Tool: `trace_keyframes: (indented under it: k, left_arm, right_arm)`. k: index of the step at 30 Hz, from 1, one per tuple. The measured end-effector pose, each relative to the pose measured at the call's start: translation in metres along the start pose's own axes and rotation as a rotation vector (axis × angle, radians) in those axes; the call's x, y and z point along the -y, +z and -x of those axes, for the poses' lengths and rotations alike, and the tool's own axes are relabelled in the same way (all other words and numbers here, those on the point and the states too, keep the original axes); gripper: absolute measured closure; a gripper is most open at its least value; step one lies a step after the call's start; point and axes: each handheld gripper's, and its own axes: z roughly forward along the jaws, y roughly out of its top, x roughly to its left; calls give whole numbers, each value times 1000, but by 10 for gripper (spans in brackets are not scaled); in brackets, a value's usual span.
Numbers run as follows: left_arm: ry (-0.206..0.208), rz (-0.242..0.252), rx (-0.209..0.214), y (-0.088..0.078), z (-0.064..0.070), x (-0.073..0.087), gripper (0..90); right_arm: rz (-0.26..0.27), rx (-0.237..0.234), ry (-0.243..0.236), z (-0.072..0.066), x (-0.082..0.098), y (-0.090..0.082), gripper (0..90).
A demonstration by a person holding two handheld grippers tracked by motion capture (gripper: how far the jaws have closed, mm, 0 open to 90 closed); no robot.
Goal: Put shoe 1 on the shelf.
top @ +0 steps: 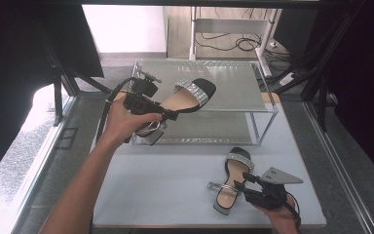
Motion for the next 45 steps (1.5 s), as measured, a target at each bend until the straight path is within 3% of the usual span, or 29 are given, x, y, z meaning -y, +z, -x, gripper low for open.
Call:
trace_keyframes:
  k: [11,19,24,27,37,45]
  left_arm:
    - [-74,25,-16,7,-23,-26,430]
    - [-123,45,-27,15,-32,-43,430]
    - [-148,38,-45,27,-39,-56,430]
    - [-194,44,-45,36,-45,-64,430]
    - [-292,37,-128,68,-63,-92,430]
    - [-373,38,-164,84,-80,-99,430]
  right_arm:
    - [-1,1,-1,1,0,0,524]
    - [0,3,0,2,1,1,524]
    - [-5,0,3,3,2,2,524]
    - [-8,0,4,3,2,3,524]
    - [-10,-6,6,3,3,4,522]
    - [1,-10,4,3,1,1,521]
